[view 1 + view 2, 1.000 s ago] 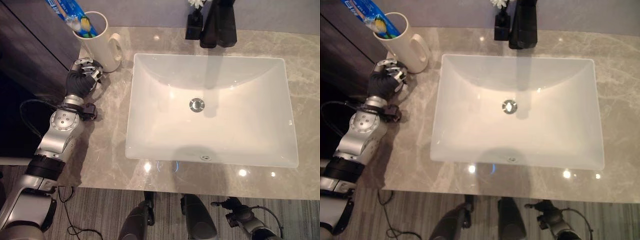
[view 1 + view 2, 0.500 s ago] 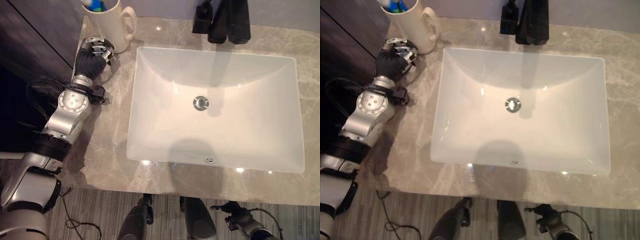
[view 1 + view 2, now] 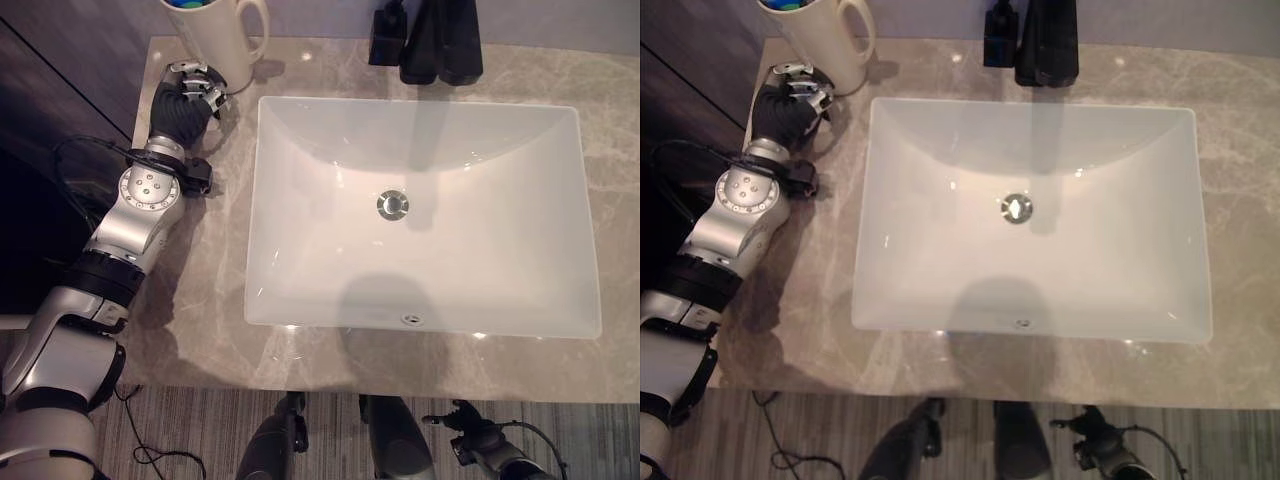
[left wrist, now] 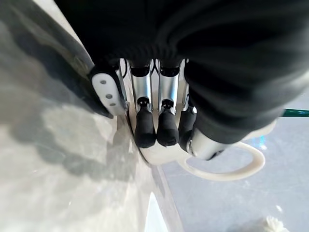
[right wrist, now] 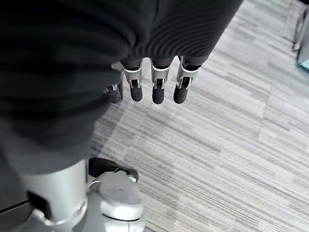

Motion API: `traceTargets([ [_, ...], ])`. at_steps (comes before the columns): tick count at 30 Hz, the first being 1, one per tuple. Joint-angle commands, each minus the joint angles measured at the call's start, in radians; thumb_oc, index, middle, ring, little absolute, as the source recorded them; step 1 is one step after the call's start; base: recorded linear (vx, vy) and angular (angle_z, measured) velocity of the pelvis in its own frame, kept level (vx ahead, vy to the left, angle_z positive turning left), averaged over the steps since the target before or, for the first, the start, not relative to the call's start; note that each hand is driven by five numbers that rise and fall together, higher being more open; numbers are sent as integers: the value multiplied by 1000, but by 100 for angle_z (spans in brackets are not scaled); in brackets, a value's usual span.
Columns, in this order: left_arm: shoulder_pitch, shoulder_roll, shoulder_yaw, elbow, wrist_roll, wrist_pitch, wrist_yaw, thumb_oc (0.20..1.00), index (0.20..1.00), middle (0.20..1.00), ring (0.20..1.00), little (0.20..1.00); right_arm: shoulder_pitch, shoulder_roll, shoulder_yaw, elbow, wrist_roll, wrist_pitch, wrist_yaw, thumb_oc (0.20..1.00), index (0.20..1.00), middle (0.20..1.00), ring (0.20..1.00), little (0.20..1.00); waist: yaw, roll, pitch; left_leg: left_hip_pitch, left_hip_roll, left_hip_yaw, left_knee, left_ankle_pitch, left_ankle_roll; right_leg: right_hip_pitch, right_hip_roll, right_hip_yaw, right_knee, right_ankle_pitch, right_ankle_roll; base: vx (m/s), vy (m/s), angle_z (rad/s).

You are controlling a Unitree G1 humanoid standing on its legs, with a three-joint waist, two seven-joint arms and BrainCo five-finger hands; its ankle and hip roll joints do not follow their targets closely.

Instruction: Put brush and paste in cup on sink, flatten towel.

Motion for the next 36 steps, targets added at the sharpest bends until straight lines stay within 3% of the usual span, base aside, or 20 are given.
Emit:
traceTargets([
  [1,99,39,64,38,24,30,16,200,200,200,200,200,35,-14,0,42,13,19,-16,1000,1000,1000,1000,1000,2,-14,-36,-7,37,47,106,-76,-45,-43,-38,101,85,-45,53,29,-34,-3],
  [10,52,48,119,160,4,10,89,200,200,200,200,200,29,-12,-34,18,58,2,-44,1000,1000,1000,1000,1000,-14,-10,-35,-10,49,58,107,-74,-54,-62,-24,109,91,-46,48,4,-10,1],
  [23,-119,15,41,286,53,-7,154,200,200,200,200,200,24,-11,8,3,77,-28,-61,1000,1000,1000,1000,1000,-49,-34,-33,-36,91,82,88,-56,-62,-130,22,134,91,-32,43,-9,-26,-10],
  [29,-115,-33,22,241,64,-13,162,200,200,200,200,200,36,-7,12,2,84,-34,-69,1000,1000,1000,1000,1000,-61,-35,-26,-47,96,89,103,-70,-61,-154,34,148,109,-41,41,4,-17,-9],
  [36,-115,-33,1,220,99,-7,148,200,200,200,200,200,40,-11,8,7,88,-38,-68,1000,1000,1000,1000,1000,-68,-30,-31,-49,98,99,106,-74,-62,-171,41,161,112,-38,40,6,-11,-8],
])
